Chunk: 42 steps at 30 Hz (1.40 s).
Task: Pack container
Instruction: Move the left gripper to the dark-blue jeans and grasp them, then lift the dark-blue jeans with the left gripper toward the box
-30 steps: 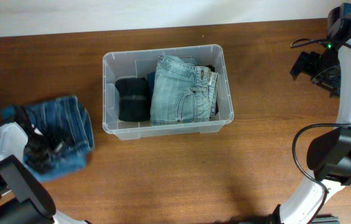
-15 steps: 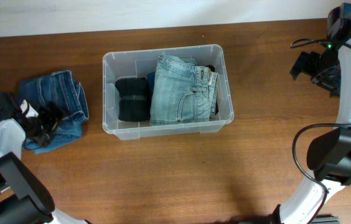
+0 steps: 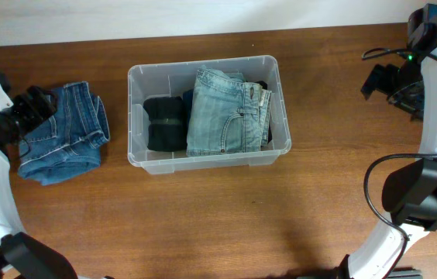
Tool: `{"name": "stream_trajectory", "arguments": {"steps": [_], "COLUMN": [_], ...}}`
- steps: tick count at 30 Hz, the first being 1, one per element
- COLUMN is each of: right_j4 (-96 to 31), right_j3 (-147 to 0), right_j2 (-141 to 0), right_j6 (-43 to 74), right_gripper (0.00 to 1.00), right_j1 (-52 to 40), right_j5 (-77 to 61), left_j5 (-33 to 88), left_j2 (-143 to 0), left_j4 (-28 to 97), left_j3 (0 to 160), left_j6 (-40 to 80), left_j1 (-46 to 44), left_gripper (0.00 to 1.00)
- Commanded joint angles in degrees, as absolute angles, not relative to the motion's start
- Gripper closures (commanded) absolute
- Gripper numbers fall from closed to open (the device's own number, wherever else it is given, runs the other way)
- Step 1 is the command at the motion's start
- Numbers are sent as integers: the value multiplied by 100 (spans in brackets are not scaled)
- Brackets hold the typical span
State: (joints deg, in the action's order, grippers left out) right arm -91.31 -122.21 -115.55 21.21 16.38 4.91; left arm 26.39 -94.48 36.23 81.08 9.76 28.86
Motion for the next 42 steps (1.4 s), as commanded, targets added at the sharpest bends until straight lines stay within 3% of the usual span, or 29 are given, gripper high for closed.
{"name": "stream_trajectory", "arguments": {"steps": [1,9,19,42], "right_j4": [-9137,-9137,-9137,-9137], "right_j3": [-12208,-12208,-12208,-12208], "right_j2": [-11566,-11566,-11566,-11566], "right_j6": [2193,2191,2193,2191], "right_gripper": [1,2,1,1], "right_j1": [1653,1653,1653,1653], "right_j5": [499,497,497,499], "left_j5": [2600,1671,2405,2928], "left_j2": [-9480,-9789,-10796,-12300], "left_j4": [3594,3564,3559,3387], "left_j3": [8106,8106,8106,8106], "left_j6": [510,-95,-558,-620], "left_j1": [2943,3415,4058,4104], "left_gripper": [7,7,7,7]}}
